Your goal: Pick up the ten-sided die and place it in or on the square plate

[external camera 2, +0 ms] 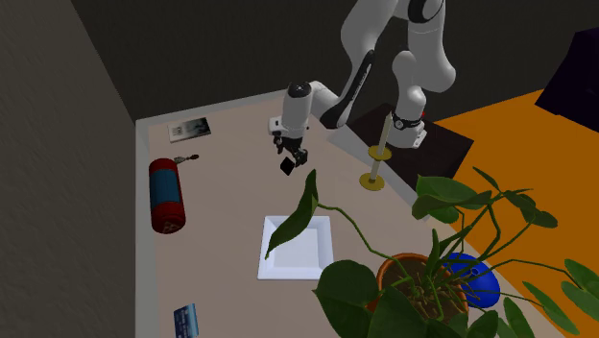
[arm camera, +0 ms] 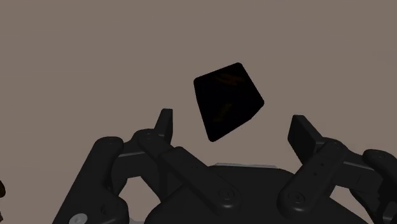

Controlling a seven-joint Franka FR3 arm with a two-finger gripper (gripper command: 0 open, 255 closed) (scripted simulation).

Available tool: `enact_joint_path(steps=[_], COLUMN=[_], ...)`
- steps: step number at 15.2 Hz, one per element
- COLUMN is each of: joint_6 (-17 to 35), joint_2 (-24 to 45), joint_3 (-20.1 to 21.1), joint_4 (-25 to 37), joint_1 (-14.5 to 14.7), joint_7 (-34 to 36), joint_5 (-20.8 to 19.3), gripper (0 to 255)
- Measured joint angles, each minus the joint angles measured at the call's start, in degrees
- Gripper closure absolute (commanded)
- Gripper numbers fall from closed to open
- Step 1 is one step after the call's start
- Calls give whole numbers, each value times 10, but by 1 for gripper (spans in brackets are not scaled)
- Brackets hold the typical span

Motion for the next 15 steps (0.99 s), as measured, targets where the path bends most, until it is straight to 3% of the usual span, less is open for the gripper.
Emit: enact_joint_path(steps=[6,13,14,15], joint_6=[36,44,44,44], joint_2=[48,56,56,56], joint_3=[-4,-5,-5,-5], joint_4=[13,14,14,14], joint_1=[-6,-6,-6,-6], joint_7=[3,4,4,4], joint_5=[-4,-6,-6,-6], gripper=[0,0,255,255])
